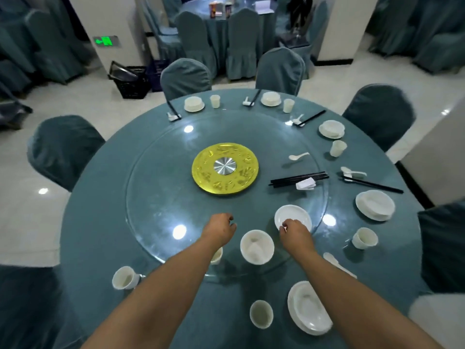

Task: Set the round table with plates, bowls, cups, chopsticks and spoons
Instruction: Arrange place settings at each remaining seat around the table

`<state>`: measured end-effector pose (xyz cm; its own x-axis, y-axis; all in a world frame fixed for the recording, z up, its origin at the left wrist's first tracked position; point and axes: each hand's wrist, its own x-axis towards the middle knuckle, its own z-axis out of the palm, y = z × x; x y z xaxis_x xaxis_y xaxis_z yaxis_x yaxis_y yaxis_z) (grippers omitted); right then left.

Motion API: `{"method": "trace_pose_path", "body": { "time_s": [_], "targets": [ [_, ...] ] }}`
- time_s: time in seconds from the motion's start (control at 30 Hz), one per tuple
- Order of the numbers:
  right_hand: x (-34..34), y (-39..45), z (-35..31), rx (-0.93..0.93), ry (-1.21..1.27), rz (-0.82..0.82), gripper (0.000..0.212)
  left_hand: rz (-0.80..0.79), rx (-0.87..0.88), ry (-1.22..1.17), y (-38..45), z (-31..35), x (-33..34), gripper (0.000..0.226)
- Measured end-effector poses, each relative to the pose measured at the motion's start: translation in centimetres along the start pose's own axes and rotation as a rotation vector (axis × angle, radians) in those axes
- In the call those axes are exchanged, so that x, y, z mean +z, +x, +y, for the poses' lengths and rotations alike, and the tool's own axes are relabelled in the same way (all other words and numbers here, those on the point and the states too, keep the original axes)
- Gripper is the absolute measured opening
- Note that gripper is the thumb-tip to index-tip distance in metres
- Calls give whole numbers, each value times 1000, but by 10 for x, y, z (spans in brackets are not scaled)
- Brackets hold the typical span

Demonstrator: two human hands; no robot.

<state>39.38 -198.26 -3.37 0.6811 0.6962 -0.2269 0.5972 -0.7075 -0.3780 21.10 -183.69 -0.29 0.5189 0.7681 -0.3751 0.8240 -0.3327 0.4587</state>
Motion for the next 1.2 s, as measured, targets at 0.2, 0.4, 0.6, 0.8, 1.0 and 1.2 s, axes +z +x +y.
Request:
{"method": "trace_pose_path", "body": {
  "time_s": [0.2, 0.4, 0.6, 0.8, 1.0, 1.2],
  "targets": [
    [0, 38, 40, 271, 234, 2, 25, -12, -7, -19, 42, 45, 24, 25],
    [16, 69, 80, 473, 403, 35, 29, -65, -28, -38, 89, 82, 68, 19],
    [26, 91, 101, 616, 507, 57, 34, -123, -45, -94, 126, 109, 104, 17],
    [41, 102, 110, 649, 517, 22, 30, -174, -30, -119, 146, 115, 134, 23],
    [46, 111, 109, 641, 490, 46, 17, -126, -51, -117, 161, 116, 138, 13],
    [48, 107, 107, 641, 429, 42, 20, -121, -64, -57, 159, 119, 135, 17]
  ]
}}
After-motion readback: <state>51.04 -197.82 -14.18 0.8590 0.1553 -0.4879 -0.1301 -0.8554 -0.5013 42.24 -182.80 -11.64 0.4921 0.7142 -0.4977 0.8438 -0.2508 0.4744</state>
